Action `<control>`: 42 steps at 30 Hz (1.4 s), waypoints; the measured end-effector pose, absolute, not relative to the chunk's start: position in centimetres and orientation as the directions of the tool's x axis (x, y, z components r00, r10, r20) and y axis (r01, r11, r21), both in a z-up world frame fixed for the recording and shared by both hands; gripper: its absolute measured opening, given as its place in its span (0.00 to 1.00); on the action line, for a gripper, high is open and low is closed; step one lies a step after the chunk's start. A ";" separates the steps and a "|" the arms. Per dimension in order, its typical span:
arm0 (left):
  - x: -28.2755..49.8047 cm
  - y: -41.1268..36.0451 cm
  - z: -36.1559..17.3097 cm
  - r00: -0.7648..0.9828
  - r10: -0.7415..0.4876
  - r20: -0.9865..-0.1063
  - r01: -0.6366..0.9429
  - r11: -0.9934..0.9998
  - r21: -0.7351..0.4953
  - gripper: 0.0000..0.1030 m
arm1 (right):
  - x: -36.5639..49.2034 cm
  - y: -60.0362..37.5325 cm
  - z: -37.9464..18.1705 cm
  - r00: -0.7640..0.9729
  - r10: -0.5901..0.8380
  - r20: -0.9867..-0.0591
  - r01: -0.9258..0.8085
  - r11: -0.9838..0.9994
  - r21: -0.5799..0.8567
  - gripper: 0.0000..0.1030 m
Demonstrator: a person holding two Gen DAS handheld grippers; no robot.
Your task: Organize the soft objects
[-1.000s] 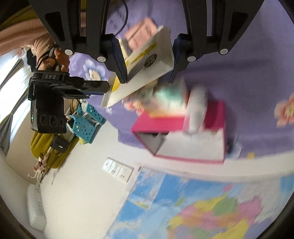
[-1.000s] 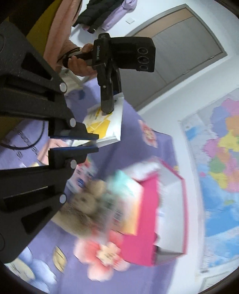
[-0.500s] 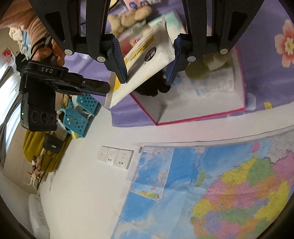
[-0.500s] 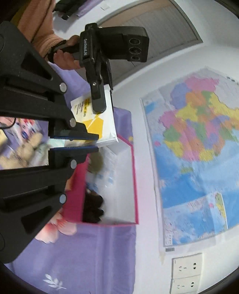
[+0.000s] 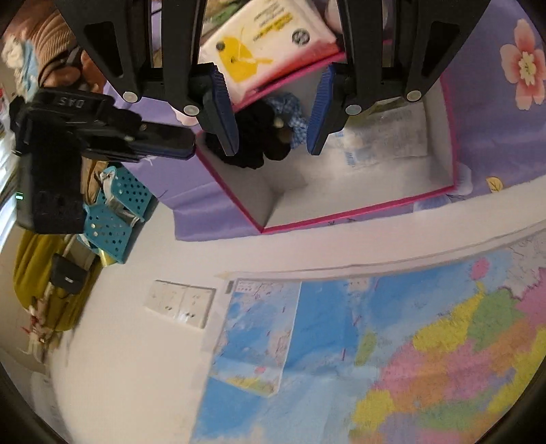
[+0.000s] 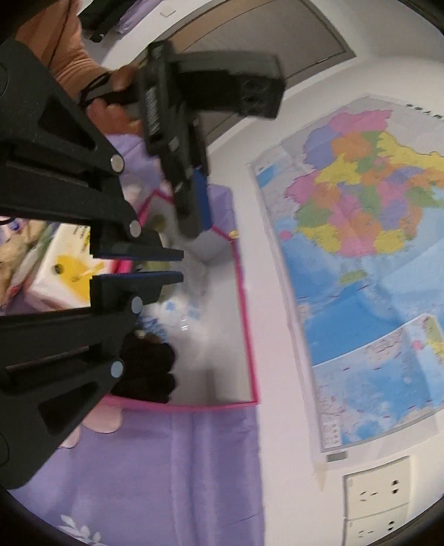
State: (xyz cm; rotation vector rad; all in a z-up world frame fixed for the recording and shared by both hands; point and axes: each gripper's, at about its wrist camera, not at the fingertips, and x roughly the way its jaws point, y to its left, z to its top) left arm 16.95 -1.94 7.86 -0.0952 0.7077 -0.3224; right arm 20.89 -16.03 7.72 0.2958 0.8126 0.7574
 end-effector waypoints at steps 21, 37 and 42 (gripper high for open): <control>9.6 -1.0 -0.9 0.570 -0.359 -0.740 0.223 0.933 -0.281 0.47 | 19.1 -16.0 -0.6 0.251 0.705 -0.663 -0.419 0.697 0.582 0.10; 10.1 -2.0 0.4 0.593 -0.461 -0.660 0.238 0.884 -0.403 0.47 | 16.9 -17.6 2.6 0.350 0.715 -0.606 -0.446 0.696 0.563 0.10; 10.8 -2.6 3.7 0.649 -0.441 -0.620 0.270 0.895 -0.354 0.47 | 17.5 -18.3 5.8 0.420 0.710 -0.565 -0.475 0.703 0.530 0.10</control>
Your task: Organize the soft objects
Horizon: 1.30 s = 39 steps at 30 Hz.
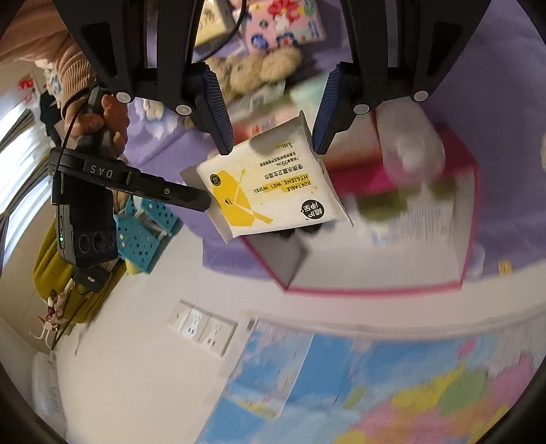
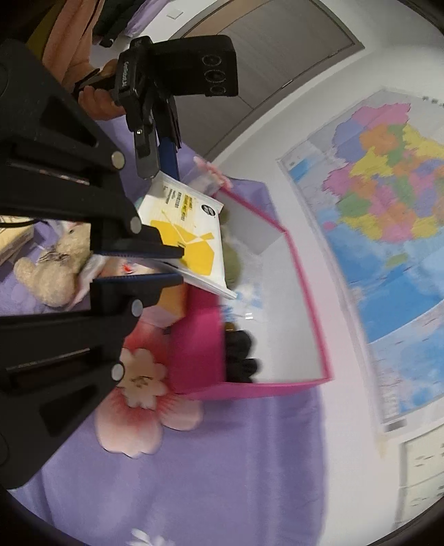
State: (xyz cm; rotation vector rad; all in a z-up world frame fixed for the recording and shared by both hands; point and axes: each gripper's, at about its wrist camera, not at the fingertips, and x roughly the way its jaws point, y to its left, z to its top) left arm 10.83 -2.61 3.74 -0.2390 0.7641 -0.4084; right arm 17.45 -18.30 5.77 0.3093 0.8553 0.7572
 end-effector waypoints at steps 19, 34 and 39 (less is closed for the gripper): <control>25.5 -2.0 3.9 0.596 -0.272 -0.755 0.039 0.950 -0.311 0.47 | 30.3 -17.5 4.8 0.538 0.542 -0.645 -0.287 0.838 0.464 0.18; 17.9 -3.0 5.4 0.675 -0.362 -0.643 0.220 0.931 -0.293 0.51 | 22.4 -19.3 7.1 0.493 0.654 -0.574 -0.403 0.756 0.516 0.29; 13.8 -3.2 6.1 0.683 -0.410 -0.604 0.293 0.912 -0.288 0.54 | 19.0 -19.7 8.3 0.463 0.702 -0.541 -0.453 0.712 0.536 0.34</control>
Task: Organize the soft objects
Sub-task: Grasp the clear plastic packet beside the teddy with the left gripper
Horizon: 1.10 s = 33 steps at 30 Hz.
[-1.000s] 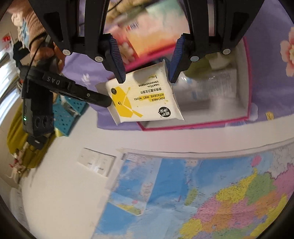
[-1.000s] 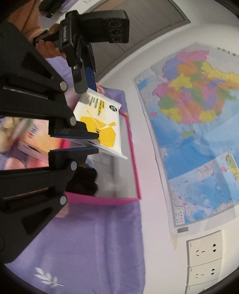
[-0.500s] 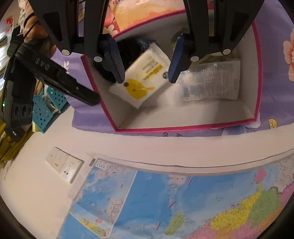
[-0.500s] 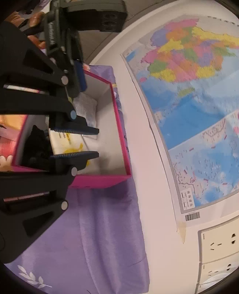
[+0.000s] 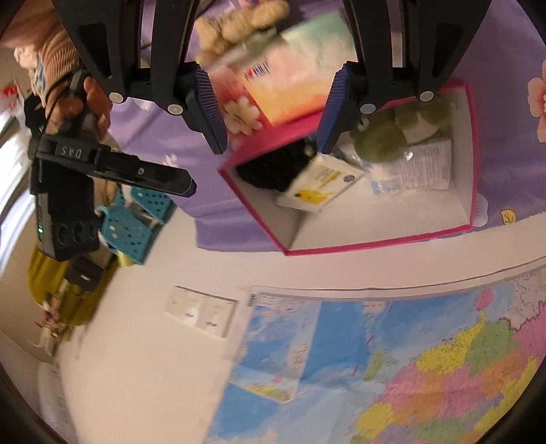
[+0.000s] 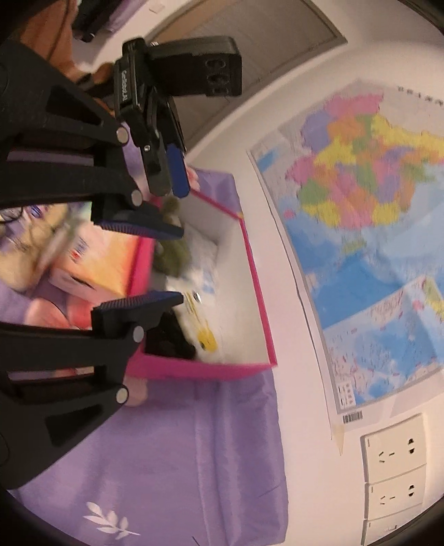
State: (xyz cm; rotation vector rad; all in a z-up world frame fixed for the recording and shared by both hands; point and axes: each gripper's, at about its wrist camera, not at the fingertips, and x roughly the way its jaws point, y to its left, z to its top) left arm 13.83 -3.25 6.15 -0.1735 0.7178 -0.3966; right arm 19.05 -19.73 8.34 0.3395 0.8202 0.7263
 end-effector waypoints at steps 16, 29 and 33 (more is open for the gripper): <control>7.5 -2.7 1.3 0.627 -0.440 -0.643 0.293 0.898 -0.328 0.55 | 12.1 -19.2 4.1 0.375 0.673 -0.638 -0.457 0.732 0.505 0.45; 8.8 -4.1 -3.0 0.538 -0.441 -0.719 0.272 0.898 -0.347 0.55 | 13.5 -18.1 -0.4 0.366 0.644 -0.671 -0.420 0.758 0.498 0.51; 9.4 -4.7 -3.7 0.508 -0.455 -0.731 0.278 0.890 -0.360 0.55 | 13.5 -17.7 -0.8 0.356 0.659 -0.663 -0.445 0.743 0.499 0.50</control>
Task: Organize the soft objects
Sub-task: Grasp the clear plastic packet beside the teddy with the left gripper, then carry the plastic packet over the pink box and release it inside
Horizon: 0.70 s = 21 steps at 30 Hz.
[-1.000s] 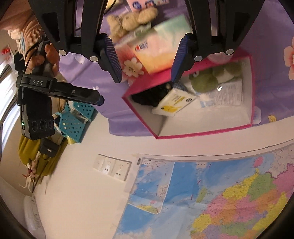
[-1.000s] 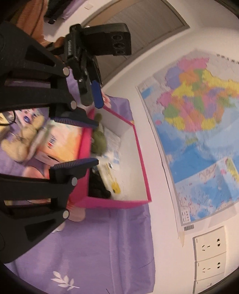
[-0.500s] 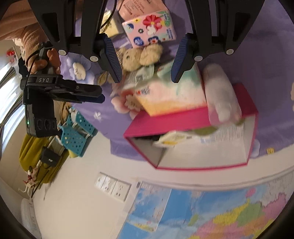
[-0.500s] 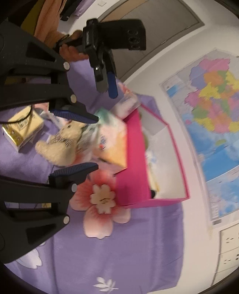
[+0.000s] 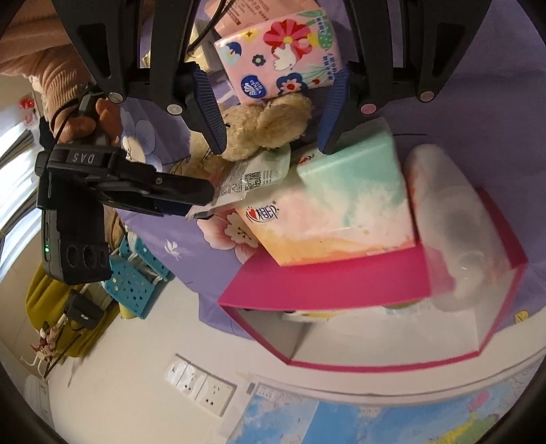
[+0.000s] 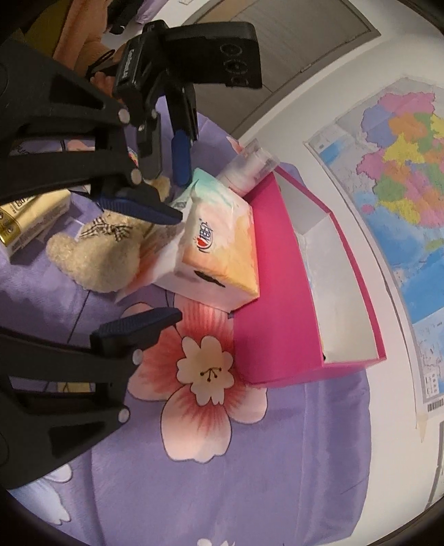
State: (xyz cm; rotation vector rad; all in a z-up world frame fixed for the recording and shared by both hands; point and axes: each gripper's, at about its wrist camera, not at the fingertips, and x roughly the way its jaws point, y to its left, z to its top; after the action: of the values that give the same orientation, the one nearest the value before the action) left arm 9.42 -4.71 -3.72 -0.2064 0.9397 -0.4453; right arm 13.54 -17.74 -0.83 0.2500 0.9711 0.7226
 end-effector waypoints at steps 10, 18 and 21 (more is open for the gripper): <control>10.8 -6.2 -4.6 0.456 -0.494 -0.740 0.304 0.868 -0.392 0.55 | 12.5 -17.6 -0.1 0.383 0.671 -0.635 -0.497 0.729 0.471 0.09; 10.1 -6.5 -2.4 0.493 -0.512 -0.703 0.334 0.858 -0.391 0.55 | 11.8 -18.1 2.2 0.413 0.688 -0.596 -0.523 0.715 0.463 0.09; 10.0 -6.6 -0.5 0.527 -0.505 -0.683 0.350 0.862 -0.367 0.55 | 11.9 -18.2 3.7 0.434 0.692 -0.576 -0.532 0.713 0.456 0.08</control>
State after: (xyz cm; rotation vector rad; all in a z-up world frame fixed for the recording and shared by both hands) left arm 10.01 -6.64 -0.55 -0.1933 0.8774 -0.5146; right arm 11.85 -18.22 3.72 0.2179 0.8193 0.7701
